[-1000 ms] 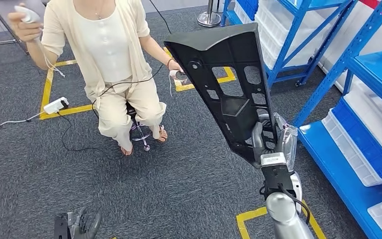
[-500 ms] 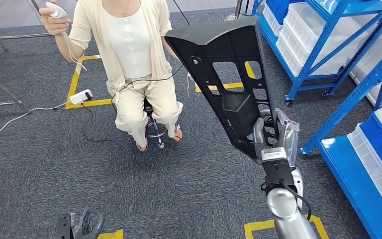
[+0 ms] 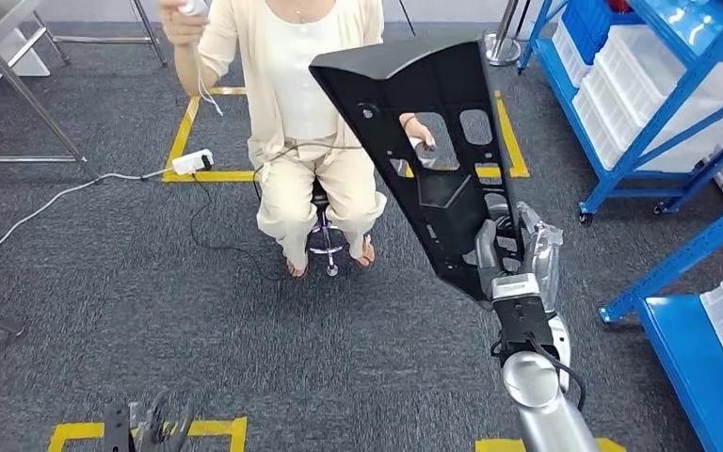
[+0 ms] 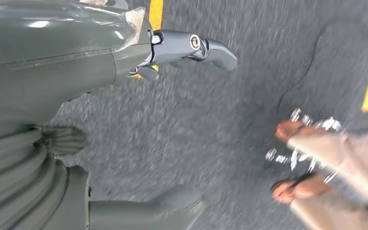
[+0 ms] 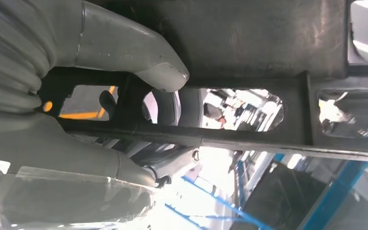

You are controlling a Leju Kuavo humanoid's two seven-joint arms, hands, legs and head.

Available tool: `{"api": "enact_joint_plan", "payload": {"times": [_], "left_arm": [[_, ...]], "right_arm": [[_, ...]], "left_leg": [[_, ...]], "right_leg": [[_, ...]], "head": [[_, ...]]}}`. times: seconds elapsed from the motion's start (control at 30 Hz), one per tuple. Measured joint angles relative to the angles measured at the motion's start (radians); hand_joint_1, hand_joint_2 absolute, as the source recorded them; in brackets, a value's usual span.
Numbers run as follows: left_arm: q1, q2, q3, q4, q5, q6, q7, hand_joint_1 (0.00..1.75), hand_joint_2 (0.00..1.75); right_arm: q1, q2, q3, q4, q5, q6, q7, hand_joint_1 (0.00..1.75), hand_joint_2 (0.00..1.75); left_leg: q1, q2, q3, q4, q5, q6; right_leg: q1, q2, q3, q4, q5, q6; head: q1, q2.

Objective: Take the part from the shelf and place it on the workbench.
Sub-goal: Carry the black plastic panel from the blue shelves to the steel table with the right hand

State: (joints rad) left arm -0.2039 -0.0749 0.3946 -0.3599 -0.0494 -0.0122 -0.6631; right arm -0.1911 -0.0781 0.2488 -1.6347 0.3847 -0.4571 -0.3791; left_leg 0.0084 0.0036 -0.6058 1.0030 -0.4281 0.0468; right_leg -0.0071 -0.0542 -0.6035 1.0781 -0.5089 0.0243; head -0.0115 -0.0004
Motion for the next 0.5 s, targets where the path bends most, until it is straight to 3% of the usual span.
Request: {"api": "enact_joint_plan", "payload": {"times": [0.07,0.13,0.17,0.23,0.3,0.33,0.4,0.43,0.5], "left_arm": [[0.0,-0.001,0.005,-0.001,0.003,0.0,-0.001,0.0,1.75],[0.002,-0.001,0.009,-0.001,0.005,0.0,-0.001,0.0,1.75],[0.004,-0.002,0.01,-0.001,0.005,0.0,-0.001,0.0,1.75],[0.007,-0.003,0.013,-0.001,0.005,0.0,-0.002,0.0,1.75],[0.008,-0.004,0.014,-0.002,0.006,0.0,-0.003,0.0,1.75],[0.009,-0.003,0.014,-0.002,0.006,0.0,-0.004,0.0,1.75],[0.014,-0.003,0.015,-0.002,0.006,0.001,-0.005,0.0,1.75],[0.018,-0.003,0.017,-0.002,0.006,0.001,-0.005,0.0,1.75],[0.021,-0.003,0.019,-0.002,0.006,0.001,-0.006,0.0,1.75]], "right_arm": [[0.0,-0.003,0.002,0.005,-0.002,0.001,0.0,1.75,1.75],[0.002,-0.006,0.003,0.013,-0.004,0.001,0.0,1.75,1.75],[0.002,-0.006,0.004,0.016,-0.005,0.001,0.0,1.75,1.75],[0.0,-0.007,0.004,0.019,-0.005,0.002,0.0,1.75,1.75],[-0.004,-0.007,0.006,0.021,-0.007,0.002,0.0,1.75,1.75],[-0.005,-0.007,0.006,0.023,-0.007,0.002,0.0,1.75,1.75],[-0.008,-0.006,0.008,0.025,-0.008,0.002,0.0,1.75,1.75],[-0.01,-0.006,0.008,0.026,-0.009,0.002,0.0,1.75,1.75],[-0.015,-0.005,0.009,0.027,-0.01,0.003,0.0,1.75,1.75]], "left_leg": [[0.001,-0.018,0.001,-0.001,0.001,0.005],[0.001,-0.041,0.0,0.0,0.001,0.007],[0.001,-0.054,0.001,0.0,0.001,0.006],[0.002,-0.077,0.002,0.003,-0.001,0.002],[-0.001,-0.096,-0.002,0.011,-0.006,-0.008],[-0.003,-0.104,-0.005,0.013,-0.008,-0.014],[0.0,-0.114,-0.009,0.012,-0.007,-0.024],[0.002,-0.107,-0.011,0.015,-0.01,-0.029],[0.003,-0.065,-0.035,0.07,-0.044,-0.038]], "right_leg": [[-0.005,0.034,-0.066,0.135,-0.055,-0.008],[-0.006,0.045,-0.117,0.226,-0.078,-0.004],[-0.007,0.048,-0.115,0.216,-0.066,0.004],[-0.014,0.063,-0.06,0.092,-0.007,0.022],[-0.02,0.084,-0.004,-0.025,0.037,0.025],[-0.02,0.09,0.008,-0.052,0.045,0.02],[-0.018,0.078,0.01,-0.055,0.047,0.004],[-0.019,0.072,0.011,-0.056,0.049,-0.002],[-0.019,0.059,0.014,-0.059,0.05,-0.015]], "head": [[0.002,0.0],[0.004,0.0],[0.004,0.0],[0.005,0.0],[0.005,0.0],[0.004,0.0],[0.002,0.0],[0.002,0.0],[-0.004,0.0]]}}
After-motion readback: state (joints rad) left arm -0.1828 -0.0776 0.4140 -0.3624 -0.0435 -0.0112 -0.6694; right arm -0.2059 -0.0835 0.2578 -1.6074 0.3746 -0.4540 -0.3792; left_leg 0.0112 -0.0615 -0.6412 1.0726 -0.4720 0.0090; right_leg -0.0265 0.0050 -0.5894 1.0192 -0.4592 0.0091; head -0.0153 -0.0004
